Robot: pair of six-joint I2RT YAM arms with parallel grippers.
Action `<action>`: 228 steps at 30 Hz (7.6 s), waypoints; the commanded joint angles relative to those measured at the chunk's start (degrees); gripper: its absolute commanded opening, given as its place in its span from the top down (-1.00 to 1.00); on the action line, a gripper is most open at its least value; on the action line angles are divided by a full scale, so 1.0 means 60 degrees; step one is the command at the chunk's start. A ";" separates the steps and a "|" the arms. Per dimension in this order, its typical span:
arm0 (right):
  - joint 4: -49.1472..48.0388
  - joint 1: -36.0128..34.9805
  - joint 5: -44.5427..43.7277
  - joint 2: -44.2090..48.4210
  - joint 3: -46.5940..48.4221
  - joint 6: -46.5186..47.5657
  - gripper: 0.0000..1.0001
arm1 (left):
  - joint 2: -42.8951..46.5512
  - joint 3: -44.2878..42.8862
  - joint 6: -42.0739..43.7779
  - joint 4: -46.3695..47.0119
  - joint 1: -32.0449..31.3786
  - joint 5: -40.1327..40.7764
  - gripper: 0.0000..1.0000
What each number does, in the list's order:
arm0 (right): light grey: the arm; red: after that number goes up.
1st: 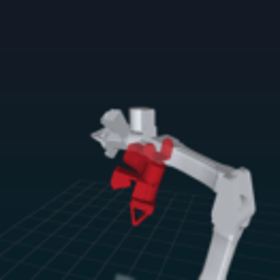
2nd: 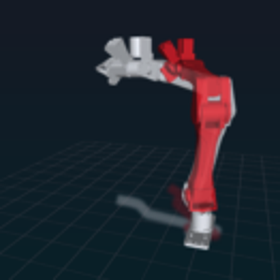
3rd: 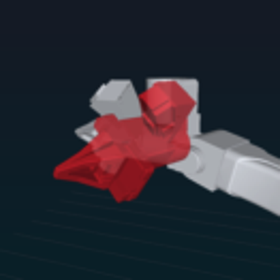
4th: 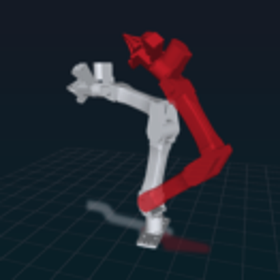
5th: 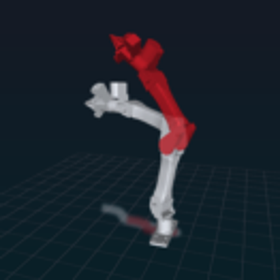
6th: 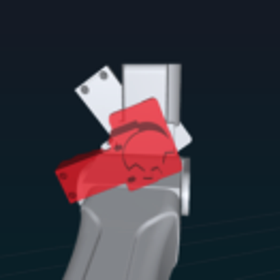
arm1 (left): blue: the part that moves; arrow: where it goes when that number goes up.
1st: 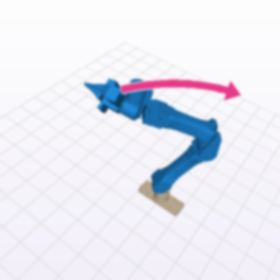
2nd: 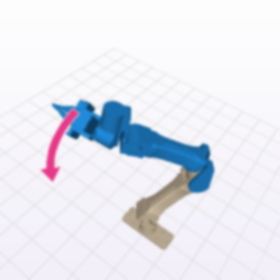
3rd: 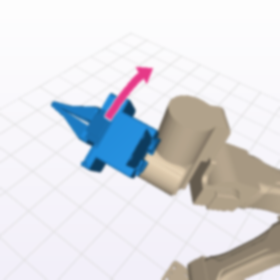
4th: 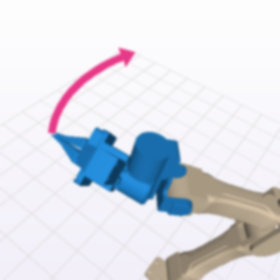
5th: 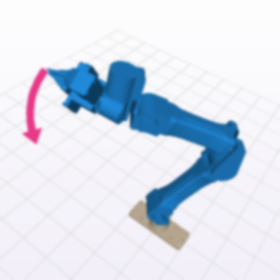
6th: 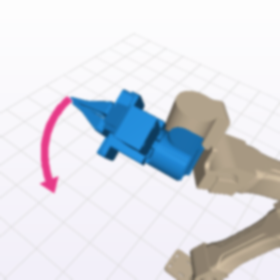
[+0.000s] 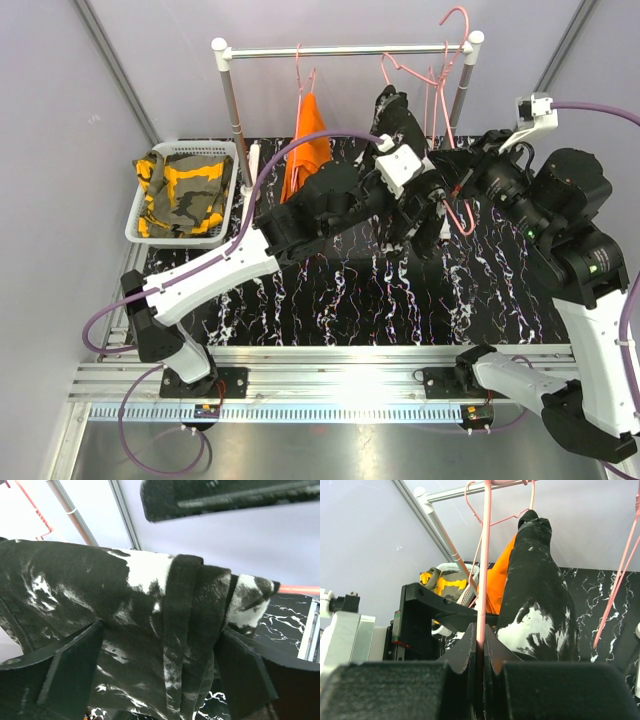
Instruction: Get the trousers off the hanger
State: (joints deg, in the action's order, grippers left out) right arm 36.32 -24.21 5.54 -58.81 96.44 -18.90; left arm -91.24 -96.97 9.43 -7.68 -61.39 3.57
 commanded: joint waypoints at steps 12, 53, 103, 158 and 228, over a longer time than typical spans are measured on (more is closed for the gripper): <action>-0.2024 0.0035 0.0644 0.0324 0.0142 -0.0557 1.00 | -0.0027 -0.0567 -0.0356 0.0343 -0.0331 -0.0537 -0.98; -0.1643 0.0050 -0.1216 0.0558 -0.3973 -0.0073 1.00 | 0.2770 -0.0245 0.0318 0.2321 -0.0580 0.4809 1.00; -0.1526 0.0021 0.1420 0.0631 0.1254 -0.0821 1.00 | 0.0999 0.1073 -0.0430 0.1236 -0.1663 0.2860 -0.64; -0.1337 0.0036 -0.0321 0.0382 -0.0486 -0.0470 1.00 | 0.0001 -0.0538 0.0274 0.3916 -0.1576 0.7268 1.00; -0.0692 0.0021 0.0924 -0.0160 0.2340 -0.0499 1.00 | 0.0089 0.0356 -0.1250 0.3127 -0.1034 0.4034 0.32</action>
State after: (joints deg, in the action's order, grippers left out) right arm 44.86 -24.21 10.41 -62.48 108.99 -23.35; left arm -91.24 -91.81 1.50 5.93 -67.77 24.80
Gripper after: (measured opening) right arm 0.088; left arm 0.324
